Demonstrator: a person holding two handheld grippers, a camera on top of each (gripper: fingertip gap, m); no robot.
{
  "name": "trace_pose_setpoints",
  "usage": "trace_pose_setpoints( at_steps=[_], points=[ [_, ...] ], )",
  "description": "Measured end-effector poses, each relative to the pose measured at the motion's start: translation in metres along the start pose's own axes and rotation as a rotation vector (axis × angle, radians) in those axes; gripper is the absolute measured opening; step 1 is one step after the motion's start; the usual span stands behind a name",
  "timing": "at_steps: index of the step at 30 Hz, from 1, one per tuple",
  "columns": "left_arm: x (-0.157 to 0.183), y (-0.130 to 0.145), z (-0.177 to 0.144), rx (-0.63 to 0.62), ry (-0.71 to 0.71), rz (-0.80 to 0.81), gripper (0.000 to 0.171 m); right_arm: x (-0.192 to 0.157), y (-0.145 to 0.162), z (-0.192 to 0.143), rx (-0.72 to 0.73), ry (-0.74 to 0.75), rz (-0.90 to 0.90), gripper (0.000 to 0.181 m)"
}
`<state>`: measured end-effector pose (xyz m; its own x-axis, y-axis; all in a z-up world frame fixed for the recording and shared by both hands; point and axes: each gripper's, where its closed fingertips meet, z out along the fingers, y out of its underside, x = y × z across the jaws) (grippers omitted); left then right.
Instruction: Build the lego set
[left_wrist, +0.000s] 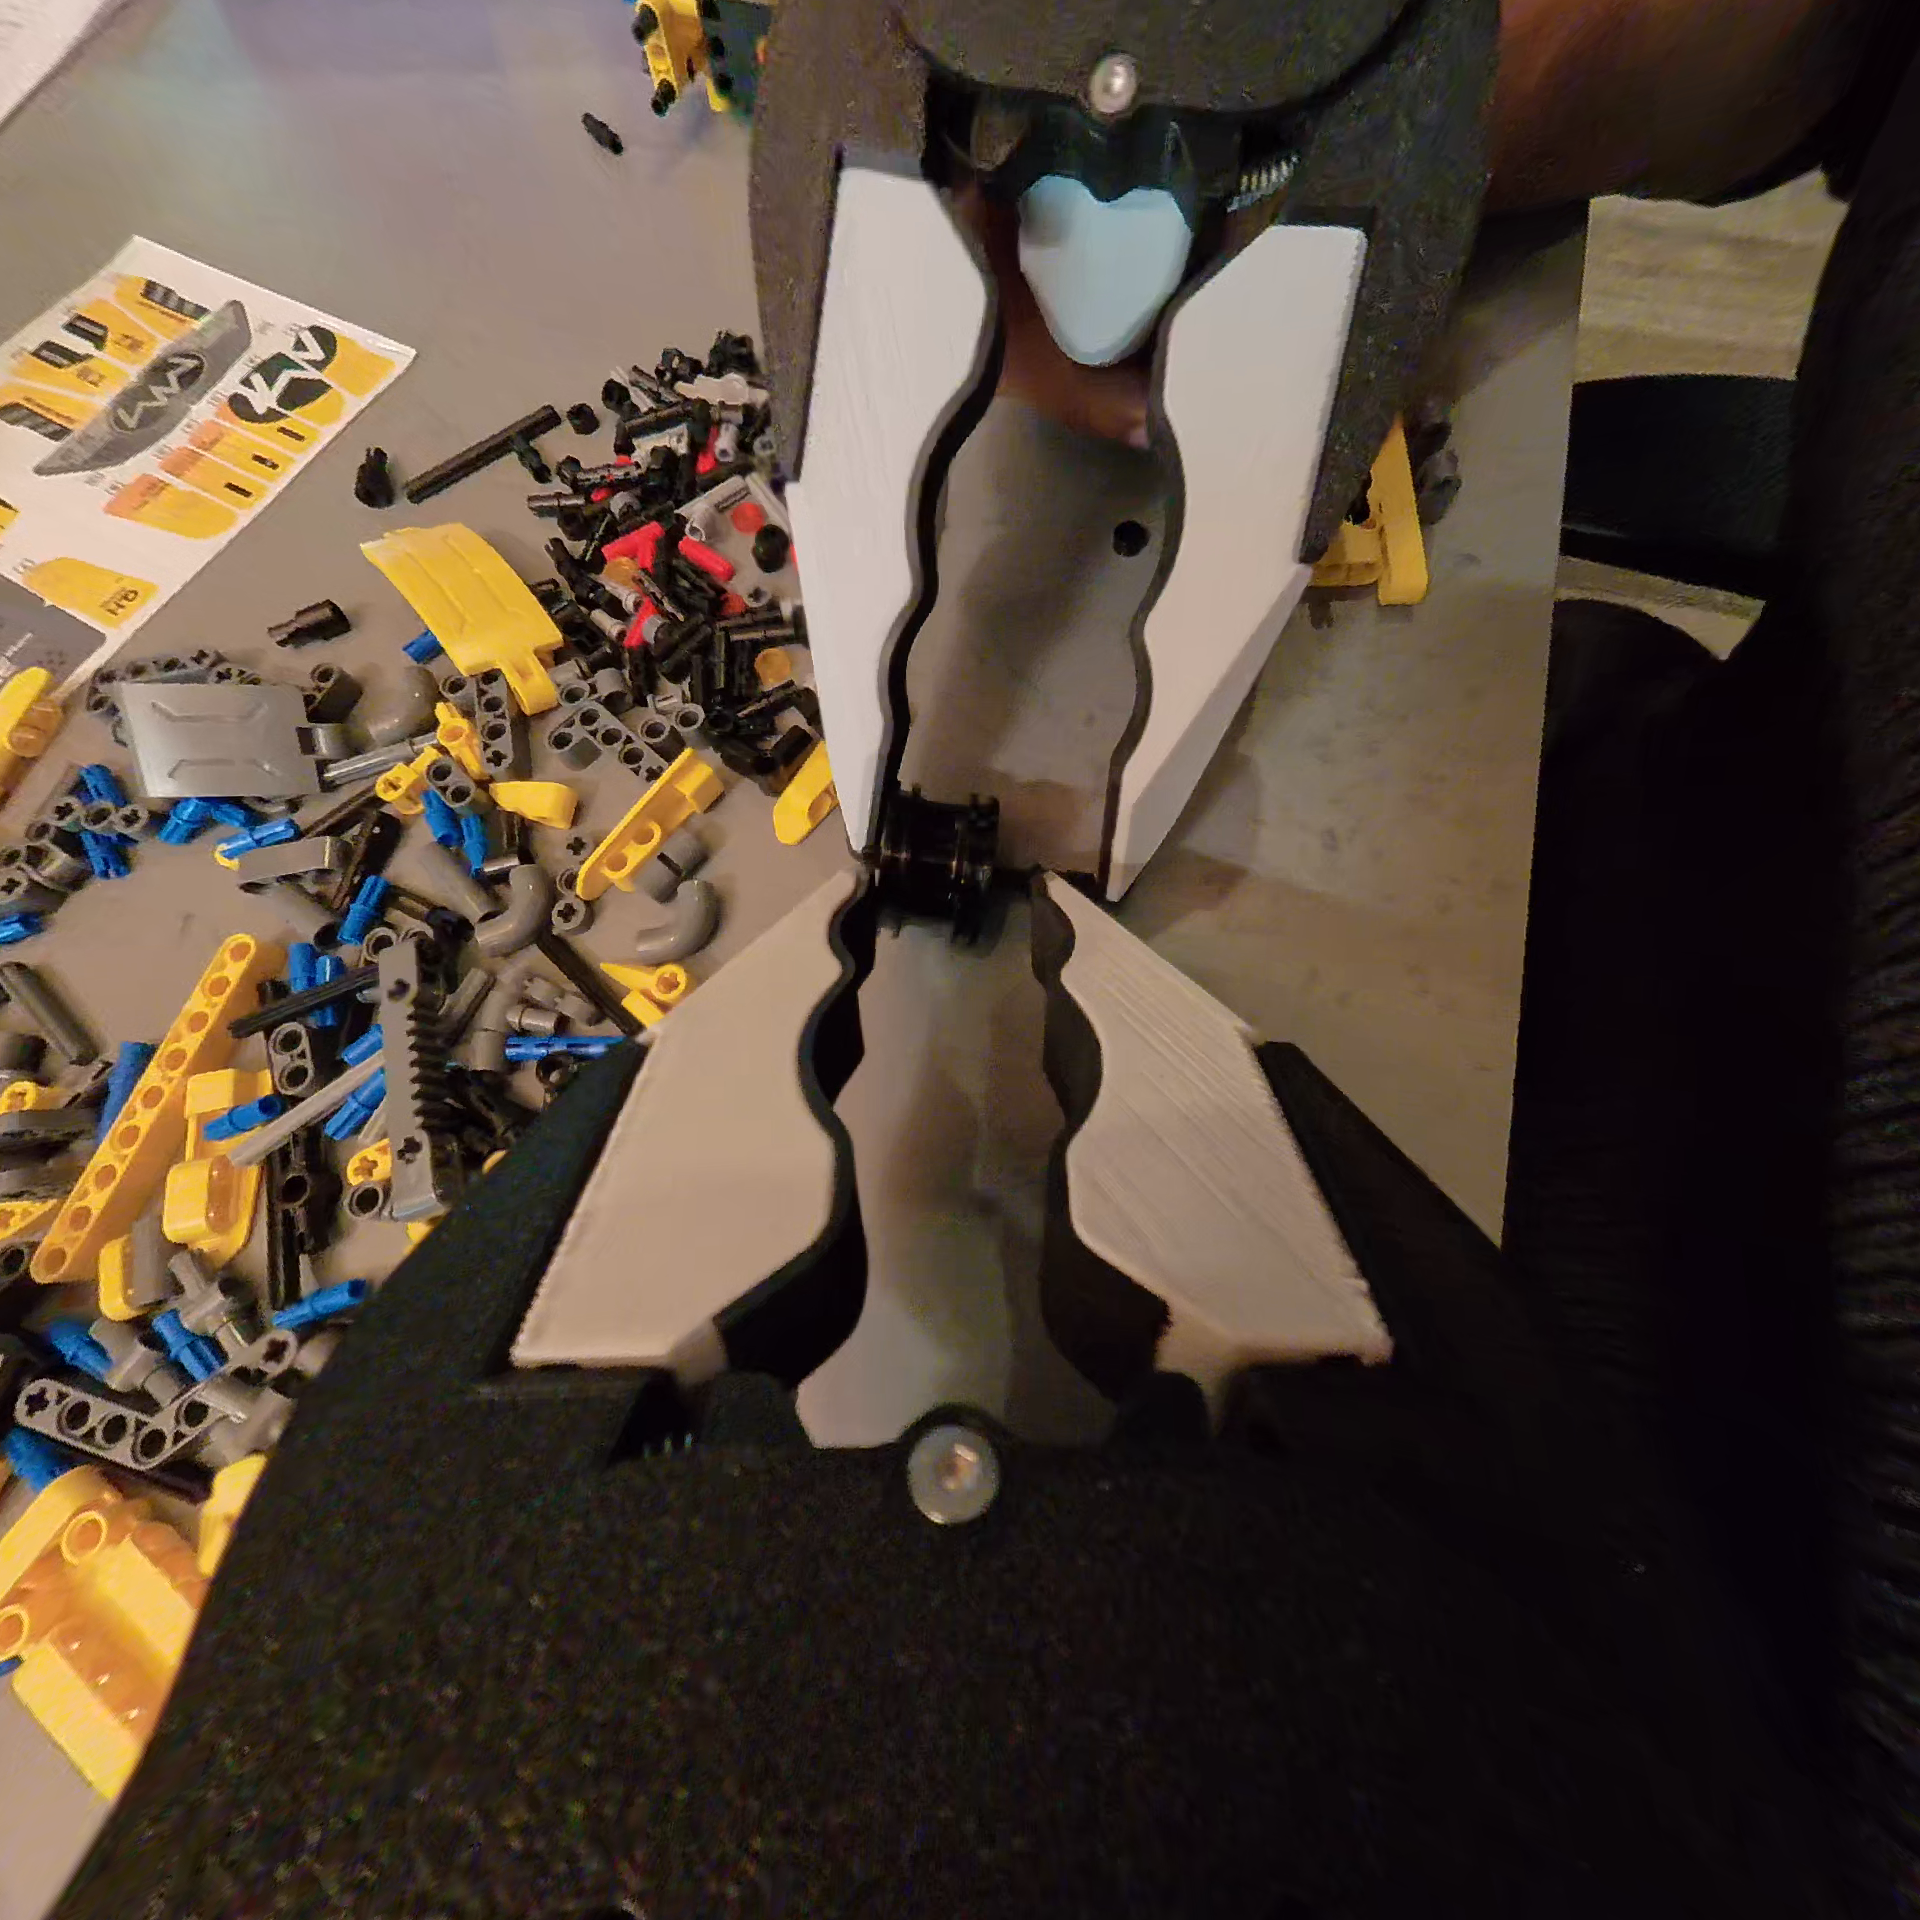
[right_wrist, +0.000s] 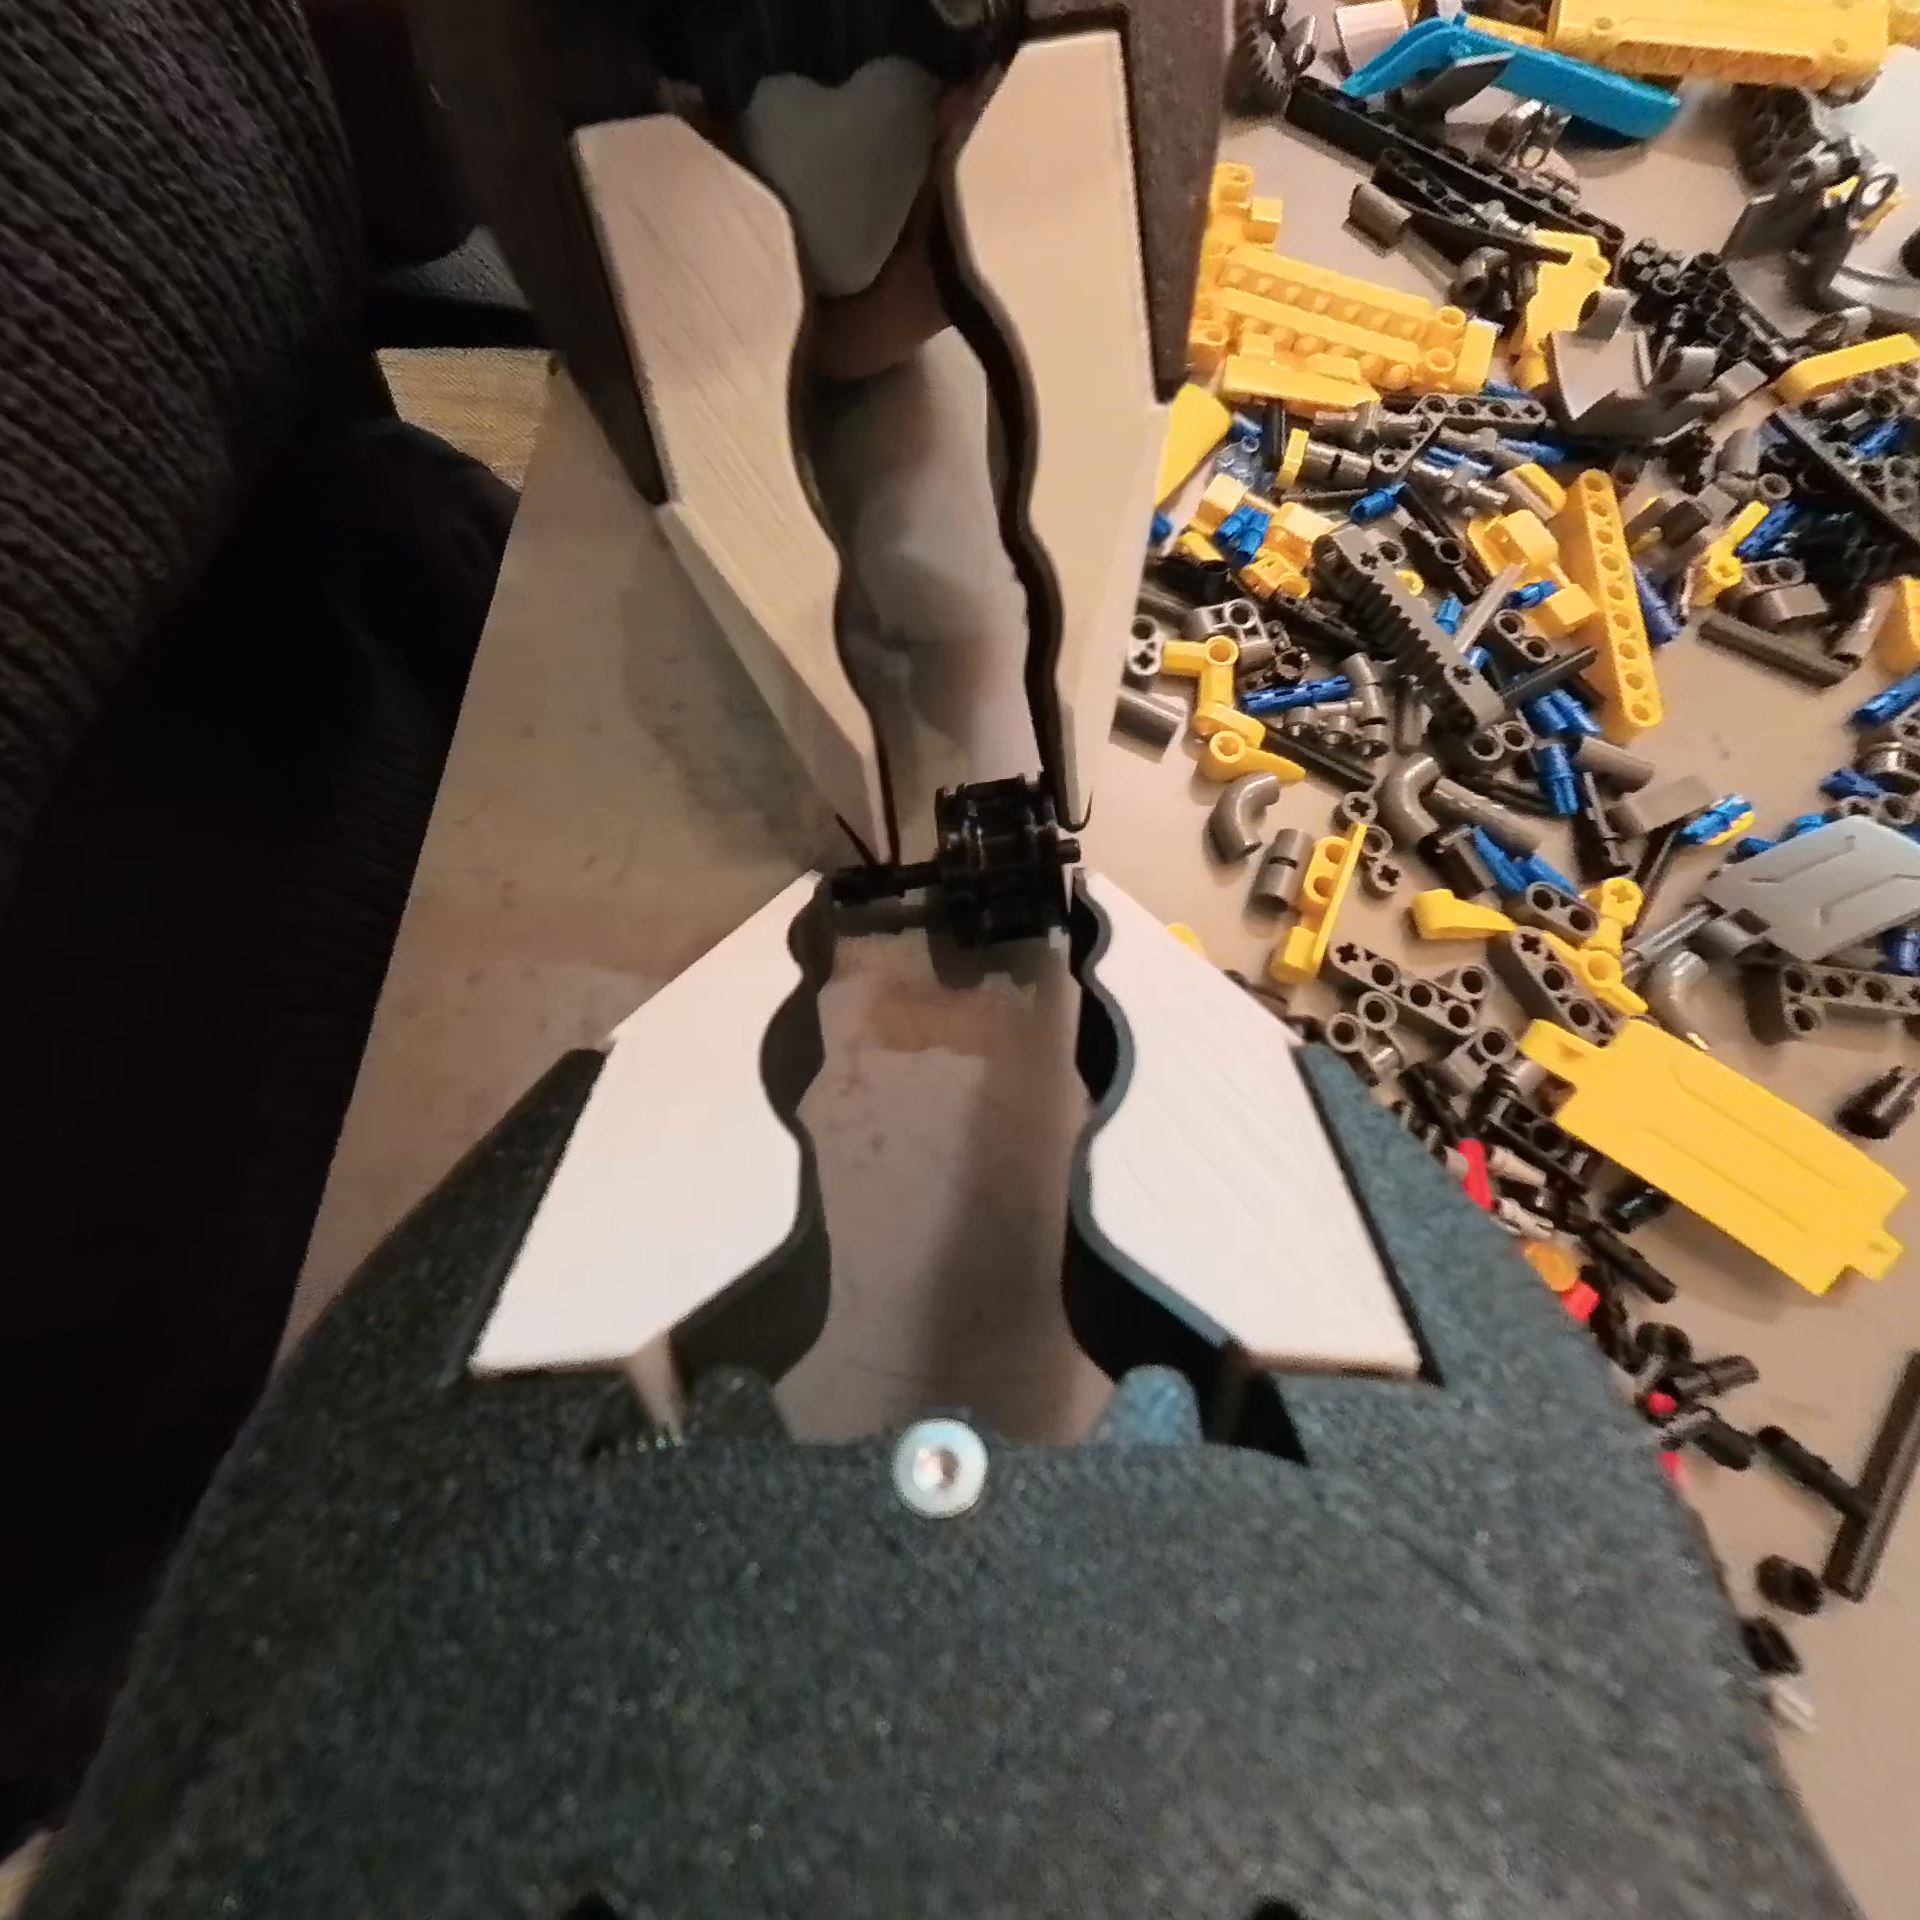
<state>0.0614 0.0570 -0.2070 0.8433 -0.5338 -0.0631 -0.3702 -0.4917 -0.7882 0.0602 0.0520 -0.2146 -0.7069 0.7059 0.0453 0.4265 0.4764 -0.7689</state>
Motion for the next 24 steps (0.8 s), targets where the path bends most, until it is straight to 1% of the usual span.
trace_pose_setpoints(
  at_steps=[2, 6, 9, 12, 15, 16, 18, 19, 22, 24],
  points=[
    [-0.005, 0.0, -0.001, 0.006, -0.007, -0.037, 0.02, 0.002, 0.001, 0.0, -0.002, 0.021, -0.022, 0.048],
    [-0.008, -0.002, -0.003, 0.026, 0.033, -0.108, 0.021, 0.006, -0.002, -0.004, 0.03, 0.045, -0.015, 0.056],
    [-0.016, -0.008, -0.009, 0.082, 0.023, -0.161, 0.021, 0.01, -0.009, -0.01, 0.081, 0.063, -0.022, 0.057],
    [-0.026, -0.02, -0.024, 0.21, 0.029, -0.238, 0.021, 0.014, -0.019, -0.015, 0.153, 0.082, -0.034, 0.059],
    [-0.026, -0.04, -0.043, 0.388, 0.108, -0.308, 0.02, 0.016, -0.031, -0.024, 0.244, 0.1, -0.036, 0.063],
    [-0.026, -0.043, -0.047, 0.424, 0.124, -0.327, 0.02, 0.015, -0.037, -0.027, 0.286, 0.092, -0.033, 0.065],
    [-0.024, -0.048, -0.052, 0.463, 0.153, -0.33, 0.02, 0.013, -0.049, -0.036, 0.383, 0.063, -0.005, 0.081],
    [-0.024, -0.049, -0.052, 0.471, 0.148, -0.33, 0.02, 0.011, -0.054, -0.04, 0.428, 0.038, 0.018, 0.084],
    [-0.02, -0.053, -0.051, 0.487, 0.15, -0.309, 0.02, 0.008, -0.064, -0.05, 0.527, -0.049, 0.095, 0.083],
    [-0.016, -0.055, -0.048, 0.485, 0.148, -0.295, 0.021, 0.007, -0.066, -0.053, 0.562, -0.101, 0.141, 0.073]
  ],
)
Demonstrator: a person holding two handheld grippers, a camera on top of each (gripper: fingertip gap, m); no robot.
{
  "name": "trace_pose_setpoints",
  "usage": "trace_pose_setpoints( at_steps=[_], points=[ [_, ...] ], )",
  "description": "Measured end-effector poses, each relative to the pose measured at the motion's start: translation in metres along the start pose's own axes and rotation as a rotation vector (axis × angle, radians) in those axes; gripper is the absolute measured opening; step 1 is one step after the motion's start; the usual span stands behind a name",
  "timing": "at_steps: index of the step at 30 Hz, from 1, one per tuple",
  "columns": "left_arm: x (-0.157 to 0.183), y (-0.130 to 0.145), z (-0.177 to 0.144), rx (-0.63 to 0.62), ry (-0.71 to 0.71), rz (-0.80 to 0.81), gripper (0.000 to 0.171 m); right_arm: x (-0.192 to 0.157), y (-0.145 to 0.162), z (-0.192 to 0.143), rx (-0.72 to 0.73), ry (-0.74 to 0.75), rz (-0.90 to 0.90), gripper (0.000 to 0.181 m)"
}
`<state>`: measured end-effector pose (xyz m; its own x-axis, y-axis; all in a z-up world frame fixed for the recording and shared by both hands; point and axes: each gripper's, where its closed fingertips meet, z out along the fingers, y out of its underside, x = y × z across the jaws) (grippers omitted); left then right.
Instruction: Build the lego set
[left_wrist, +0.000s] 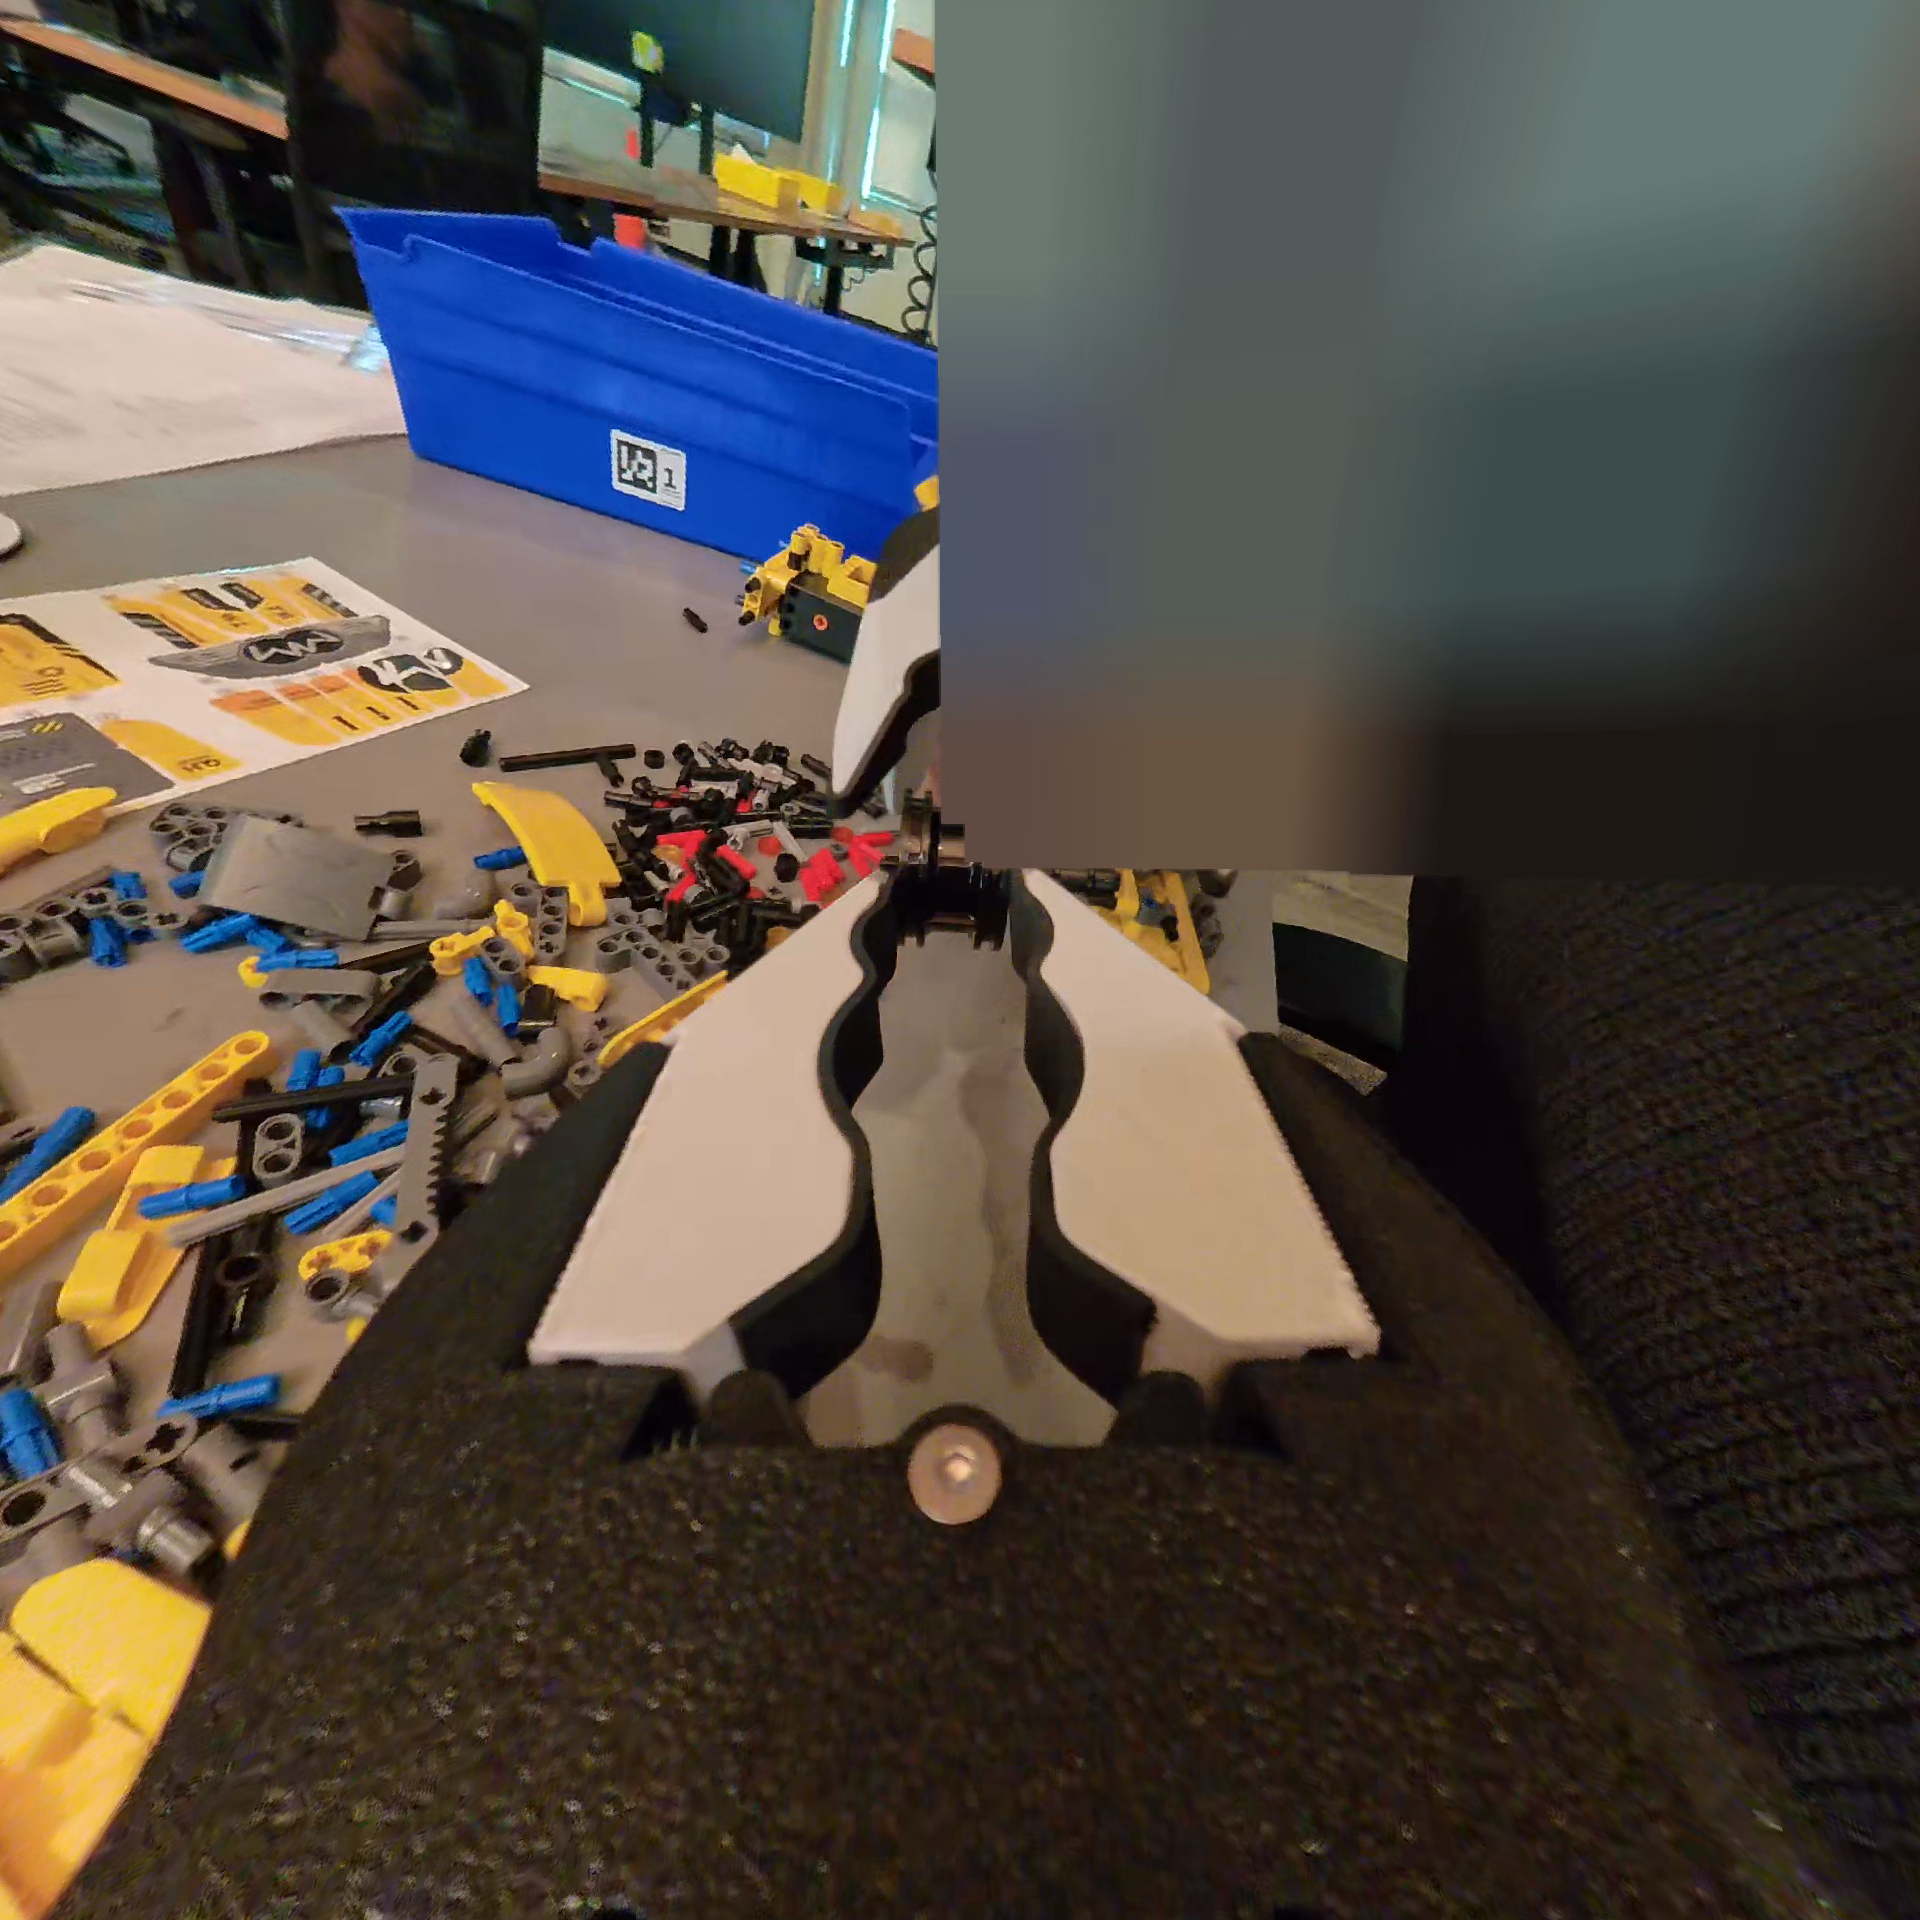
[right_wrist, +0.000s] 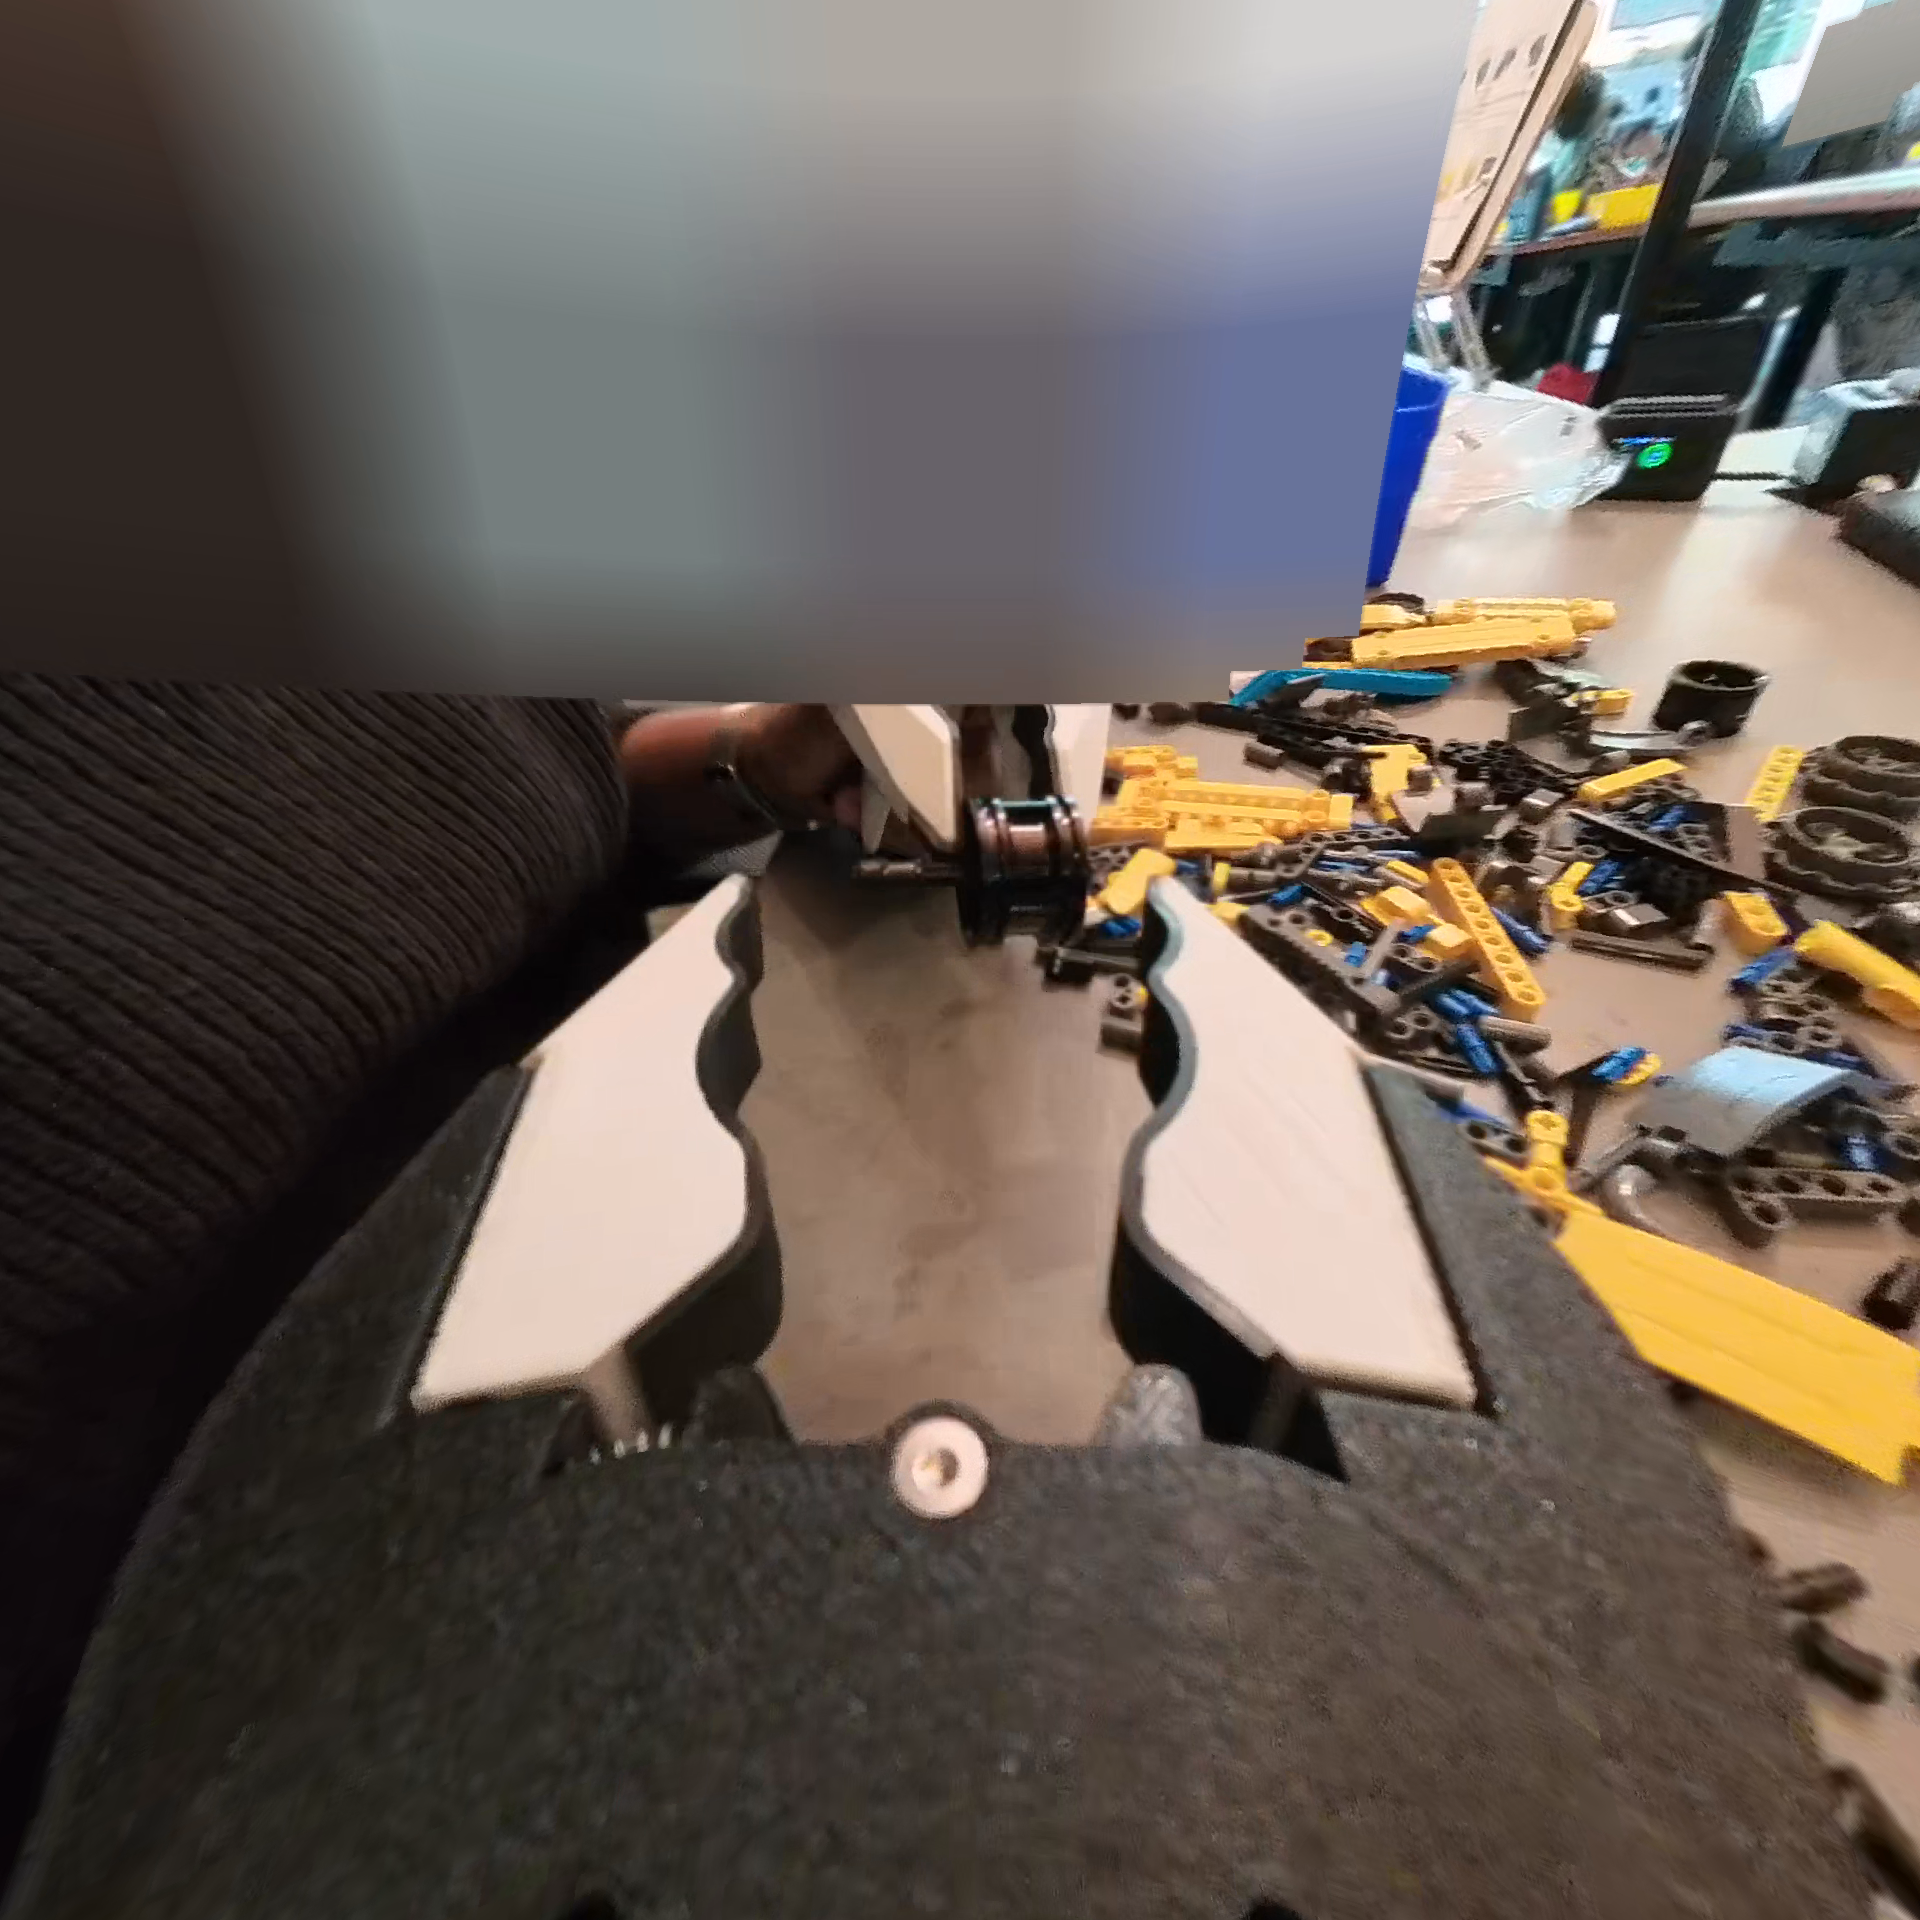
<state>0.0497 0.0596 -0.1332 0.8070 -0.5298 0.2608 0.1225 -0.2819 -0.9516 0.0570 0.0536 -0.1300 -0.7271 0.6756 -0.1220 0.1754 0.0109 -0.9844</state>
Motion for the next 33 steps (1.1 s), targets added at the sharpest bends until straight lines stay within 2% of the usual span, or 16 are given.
trace_pose_setpoints(
  at_steps=[6, 24, 28, 30, 33],
  points=[
    [0.01, -0.005, 0.005, 0.041, 0.026, 0.002, 0.02, -0.006, -0.003, -0.002, 0.035, -0.079, 0.078, 0.046],
    [0.01, -0.007, 0.009, 0.073, 0.013, -0.02, 0.021, -0.005, -0.006, -0.007, 0.022, -0.067, 0.075, 0.045],
    [0.016, -0.008, 0.009, 0.081, 0.048, -0.01, 0.03, -0.005, -0.01, -0.009, 0.03, -0.068, 0.075, 0.045],
    [0.027, -0.007, 0.009, 0.077, 0.116, 0.001, 0.055, -0.004, -0.01, -0.01, 0.033, -0.063, 0.078, 0.045],
    [0.028, -0.007, 0.01, 0.074, 0.115, 0.012, 0.058, -0.003, -0.01, -0.011, 0.034, -0.066, 0.082, 0.045]
  ],
)
